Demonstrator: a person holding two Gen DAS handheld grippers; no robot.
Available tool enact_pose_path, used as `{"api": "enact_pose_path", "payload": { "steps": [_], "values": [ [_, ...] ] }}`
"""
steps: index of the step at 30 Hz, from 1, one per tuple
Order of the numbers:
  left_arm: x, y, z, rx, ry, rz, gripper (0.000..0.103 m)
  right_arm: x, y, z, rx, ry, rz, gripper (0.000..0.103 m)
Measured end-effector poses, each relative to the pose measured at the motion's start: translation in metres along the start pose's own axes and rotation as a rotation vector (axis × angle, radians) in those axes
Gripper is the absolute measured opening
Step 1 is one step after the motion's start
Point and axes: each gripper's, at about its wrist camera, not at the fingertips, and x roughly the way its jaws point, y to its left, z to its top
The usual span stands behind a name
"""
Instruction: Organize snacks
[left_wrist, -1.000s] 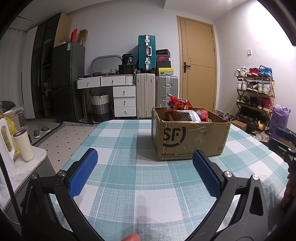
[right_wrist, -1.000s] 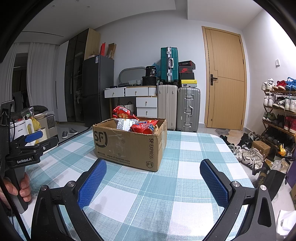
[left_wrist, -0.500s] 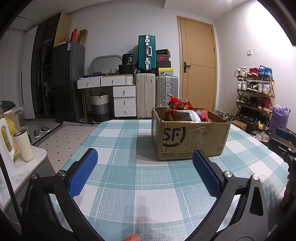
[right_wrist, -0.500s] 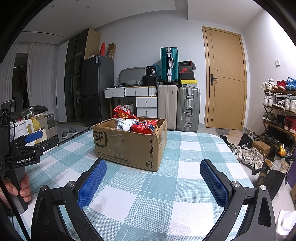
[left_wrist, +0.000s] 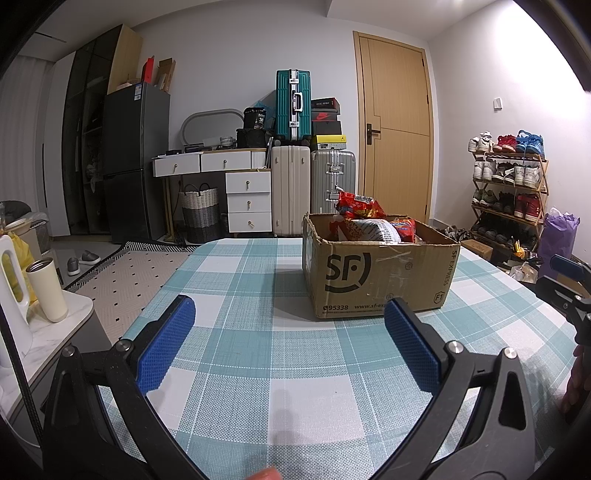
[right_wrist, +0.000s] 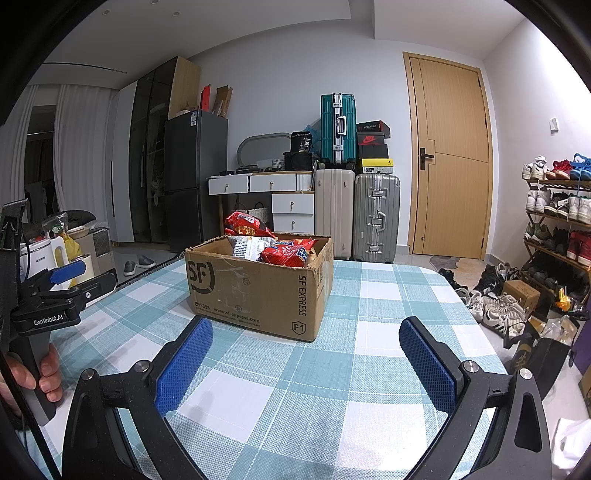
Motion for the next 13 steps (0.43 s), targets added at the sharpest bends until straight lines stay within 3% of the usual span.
{"api": "enact_pose_path", "payload": {
  "steps": [13],
  "values": [
    [-0.0007, 0.0004, 0.0002, 0.000, 0.000, 0.001, 0.102, 0.0000, 0.0000, -0.0001, 0.000, 0.000, 0.000, 0.103]
  ]
}}
